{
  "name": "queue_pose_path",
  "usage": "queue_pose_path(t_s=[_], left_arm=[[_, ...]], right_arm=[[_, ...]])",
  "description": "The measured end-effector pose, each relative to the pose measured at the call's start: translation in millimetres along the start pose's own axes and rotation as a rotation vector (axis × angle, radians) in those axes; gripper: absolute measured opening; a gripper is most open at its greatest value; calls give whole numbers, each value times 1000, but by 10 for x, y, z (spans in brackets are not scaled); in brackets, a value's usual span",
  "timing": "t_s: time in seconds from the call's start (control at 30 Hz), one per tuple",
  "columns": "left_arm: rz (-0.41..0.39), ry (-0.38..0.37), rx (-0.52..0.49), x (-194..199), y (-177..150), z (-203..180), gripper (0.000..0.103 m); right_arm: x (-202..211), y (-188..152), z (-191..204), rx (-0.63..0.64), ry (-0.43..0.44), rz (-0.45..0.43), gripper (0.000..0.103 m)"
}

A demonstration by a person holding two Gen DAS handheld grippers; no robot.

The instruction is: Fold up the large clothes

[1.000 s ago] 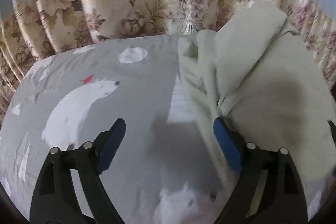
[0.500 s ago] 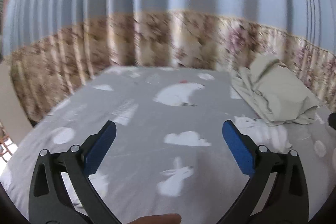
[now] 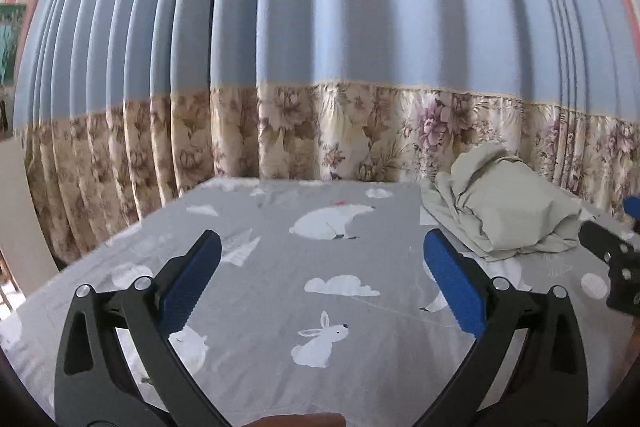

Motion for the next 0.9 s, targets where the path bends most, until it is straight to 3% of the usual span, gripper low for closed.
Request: queue_pose_path(t_s=[0.17,0.37,0.9], left_arm=[[19,-7,36,-36,-25,68,100],[22,-38,20,-35,-45,42,100],[35,-73,-17,-51,-67,-51,100]], right_arm=[[-17,-87,-19,-4,3,4,101],[29,-100,-131,-68,-8,-20,101],[-13,-109,-162,-81,-17,7,101]])
Point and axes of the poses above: each gripper's, at about its wrist camera, not at the fingertips, and x roughly against the way its jaws point, z to its left, y to its top, the point moved 1 cm from there along -x, roughly the way its jaws point, and after that the axes turned 2 degrees about -y, right-handed, at the moved point
